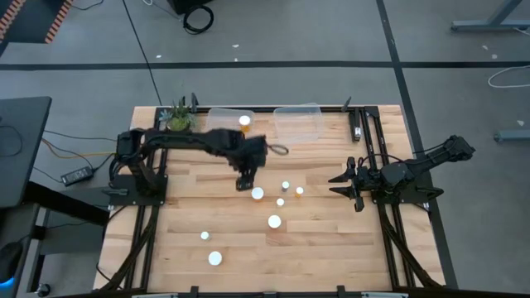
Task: Pick and place medicine bottles into bin by pill shape (circle, oval)
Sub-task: Put the top large orange pill bottle into the left bin
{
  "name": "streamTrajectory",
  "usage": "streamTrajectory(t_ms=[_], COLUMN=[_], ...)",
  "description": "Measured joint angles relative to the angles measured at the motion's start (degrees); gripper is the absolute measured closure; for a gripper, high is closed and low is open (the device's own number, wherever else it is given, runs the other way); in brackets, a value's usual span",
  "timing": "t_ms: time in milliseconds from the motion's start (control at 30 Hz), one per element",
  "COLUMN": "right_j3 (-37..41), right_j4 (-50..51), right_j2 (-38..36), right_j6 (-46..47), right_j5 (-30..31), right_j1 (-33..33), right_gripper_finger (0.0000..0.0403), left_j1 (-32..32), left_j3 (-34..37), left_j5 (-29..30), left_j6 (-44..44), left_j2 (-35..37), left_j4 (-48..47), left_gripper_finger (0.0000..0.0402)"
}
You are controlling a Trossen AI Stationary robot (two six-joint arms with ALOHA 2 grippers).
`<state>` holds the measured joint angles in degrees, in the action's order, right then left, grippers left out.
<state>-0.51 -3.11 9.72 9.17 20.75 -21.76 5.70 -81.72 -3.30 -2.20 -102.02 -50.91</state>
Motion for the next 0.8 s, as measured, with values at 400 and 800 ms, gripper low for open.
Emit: streamTrajectory(t_ms=[400,800], right_j3=[0.0,0.0], right_j4=[0.0,0.0], right_j2=[0.0,0.0], right_j6=[0.0,0.0], right_j5=[0.0,0.0], right_j1=[0.0,0.0], right_gripper_finger=[0.0265,0.0265], left_j1=[-7.8,-8.1], left_j3=[1.6,1.6], left_j5=[2.7,2.7], left_j6=[-4.5,-4.4], left_j2=[-1.6,-8.4], left_j4=[1.8,2.1], left_gripper_finger=[0.012,0.012])
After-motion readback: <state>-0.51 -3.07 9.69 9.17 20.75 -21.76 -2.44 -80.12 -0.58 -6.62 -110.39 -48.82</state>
